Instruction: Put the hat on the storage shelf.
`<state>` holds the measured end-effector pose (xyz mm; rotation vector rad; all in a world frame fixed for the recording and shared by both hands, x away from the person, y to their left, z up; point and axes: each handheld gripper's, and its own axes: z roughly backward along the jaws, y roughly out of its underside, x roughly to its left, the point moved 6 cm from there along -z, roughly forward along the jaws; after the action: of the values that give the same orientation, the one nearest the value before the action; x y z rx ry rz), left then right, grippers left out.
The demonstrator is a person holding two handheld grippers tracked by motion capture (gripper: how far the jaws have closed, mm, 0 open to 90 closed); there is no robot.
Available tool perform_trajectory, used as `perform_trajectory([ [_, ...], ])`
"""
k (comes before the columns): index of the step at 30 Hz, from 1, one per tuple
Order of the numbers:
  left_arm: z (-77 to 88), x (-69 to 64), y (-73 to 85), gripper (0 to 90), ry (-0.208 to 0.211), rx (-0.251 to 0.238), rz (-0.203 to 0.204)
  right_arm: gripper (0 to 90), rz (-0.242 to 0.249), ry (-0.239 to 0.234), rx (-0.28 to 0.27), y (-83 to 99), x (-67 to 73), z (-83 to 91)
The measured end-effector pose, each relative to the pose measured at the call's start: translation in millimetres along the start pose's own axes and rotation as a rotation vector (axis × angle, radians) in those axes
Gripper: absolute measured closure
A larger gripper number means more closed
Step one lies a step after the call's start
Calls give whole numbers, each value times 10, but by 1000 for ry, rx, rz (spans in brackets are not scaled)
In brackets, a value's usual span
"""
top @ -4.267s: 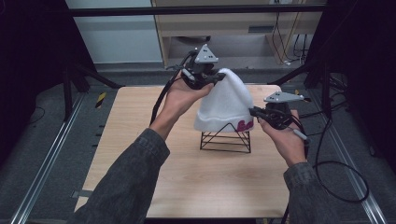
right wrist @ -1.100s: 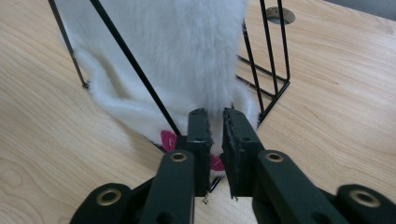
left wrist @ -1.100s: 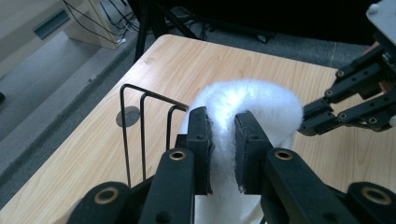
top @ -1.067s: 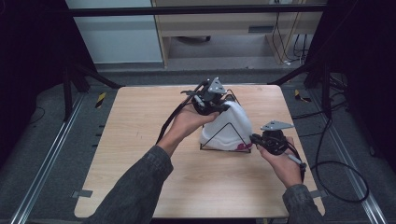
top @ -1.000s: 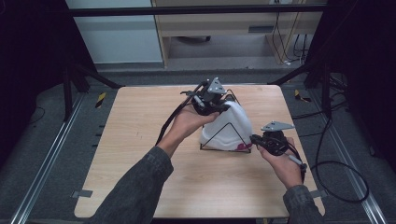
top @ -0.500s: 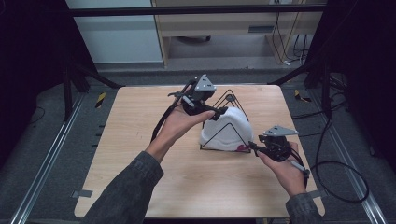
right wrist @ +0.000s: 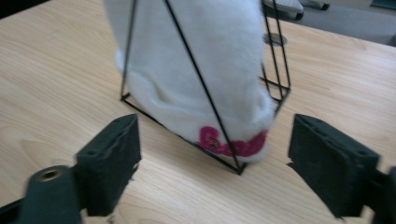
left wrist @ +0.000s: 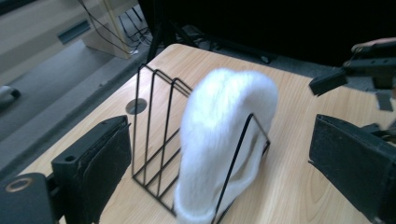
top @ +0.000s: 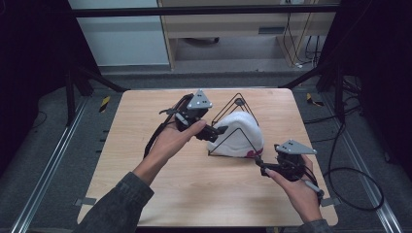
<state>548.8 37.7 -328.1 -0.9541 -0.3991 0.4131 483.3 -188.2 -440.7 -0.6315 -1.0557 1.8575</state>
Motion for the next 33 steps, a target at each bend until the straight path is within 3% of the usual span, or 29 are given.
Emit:
perform_trajectory([
  [3, 76, 33, 111, 52, -47, 36, -6, 129, 47, -26, -26, -40, 136, 1],
  [5, 134, 45, 185, 56, -52, 36, 3, 124, 91, -54, -53, -57, 249, 3],
  [6, 194, 55, 252, 56, -51, 35, 10, 118, 105, -83, -48, -58, 354, -8],
  [11, 340, 77, 341, 56, -60, 17, 2, 178, 117, -102, -46, -96, 513, -14],
  [16, 491, 107, 479, 56, -89, 29, -5, 194, 177, -156, -28, -134, 771, -110],
  [27, 760, 160, 717, 53, -119, 19, 16, 162, 223, -164, 19, -141, 969, -295],
  [33, 882, 242, 964, 52, -134, 25, 65, 154, 232, -190, 25, -160, 1046, -314],
])
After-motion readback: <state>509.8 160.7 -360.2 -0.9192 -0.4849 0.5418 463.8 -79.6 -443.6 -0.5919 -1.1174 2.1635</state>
